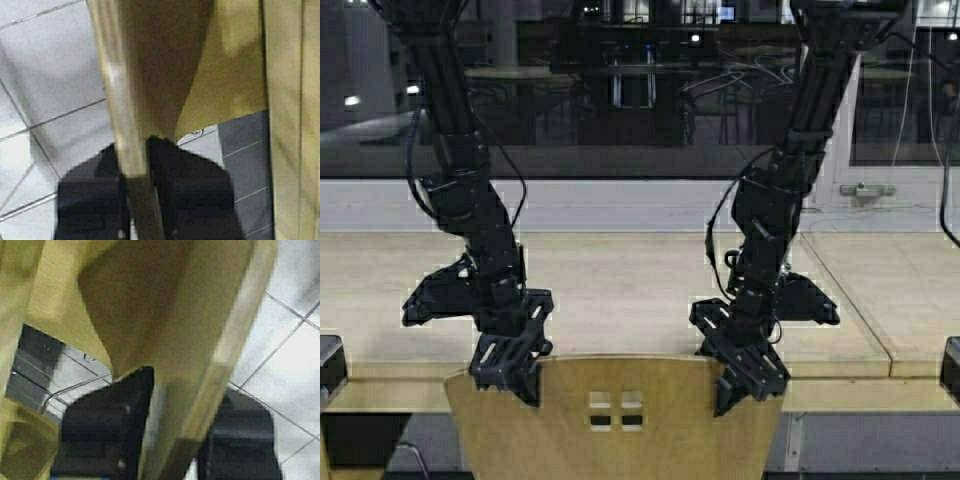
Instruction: Push the chairs under the table
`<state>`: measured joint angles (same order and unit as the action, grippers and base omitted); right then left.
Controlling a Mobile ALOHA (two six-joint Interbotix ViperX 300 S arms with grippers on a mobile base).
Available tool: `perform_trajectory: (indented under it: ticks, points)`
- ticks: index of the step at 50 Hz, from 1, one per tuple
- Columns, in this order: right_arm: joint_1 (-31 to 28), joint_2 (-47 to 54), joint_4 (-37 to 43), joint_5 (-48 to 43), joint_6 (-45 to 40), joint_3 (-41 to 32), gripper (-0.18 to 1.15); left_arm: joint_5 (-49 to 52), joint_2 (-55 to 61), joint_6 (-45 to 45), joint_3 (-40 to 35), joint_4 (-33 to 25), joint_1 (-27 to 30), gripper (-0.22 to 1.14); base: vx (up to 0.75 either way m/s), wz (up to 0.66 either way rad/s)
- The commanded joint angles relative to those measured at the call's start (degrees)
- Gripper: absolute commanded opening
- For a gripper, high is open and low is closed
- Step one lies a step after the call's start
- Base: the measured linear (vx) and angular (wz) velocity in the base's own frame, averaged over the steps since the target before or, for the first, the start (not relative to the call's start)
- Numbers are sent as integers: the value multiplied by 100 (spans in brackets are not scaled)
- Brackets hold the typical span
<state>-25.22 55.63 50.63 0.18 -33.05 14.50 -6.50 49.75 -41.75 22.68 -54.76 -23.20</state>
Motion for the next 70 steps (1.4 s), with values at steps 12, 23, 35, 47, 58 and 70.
perform_trajectory:
  ticks: [12, 23, 35, 47, 58, 70]
  points:
    - [0, -457, -193, 782, 861, -193, 83, 246, -466, 334, -44, 202, 53, 84, 3, 1]
    - [88, -703, -193, 940, 861, -281, 101, 316, -677, 448, -62, 220, 53, 96, 0, 0]
    - [105, -1063, -193, 949, 853, 193, 100, 519, -1055, 457, 237, 211, 62, 96, -2, 0]
    - [149, -2021, -220, 958, 932, 738, 100, 545, -2118, 580, 800, 229, 62, 96, -1, 0]
    - [167, -3164, -668, 967, 1380, 1099, 100, 624, -3313, 1081, 1362, 281, 193, 96, 0, 0]
    - [132, -4526, -2224, 1195, 2707, 1292, 100, 1011, -4913, 2997, 1907, 2136, 510, 96, -2, -2]
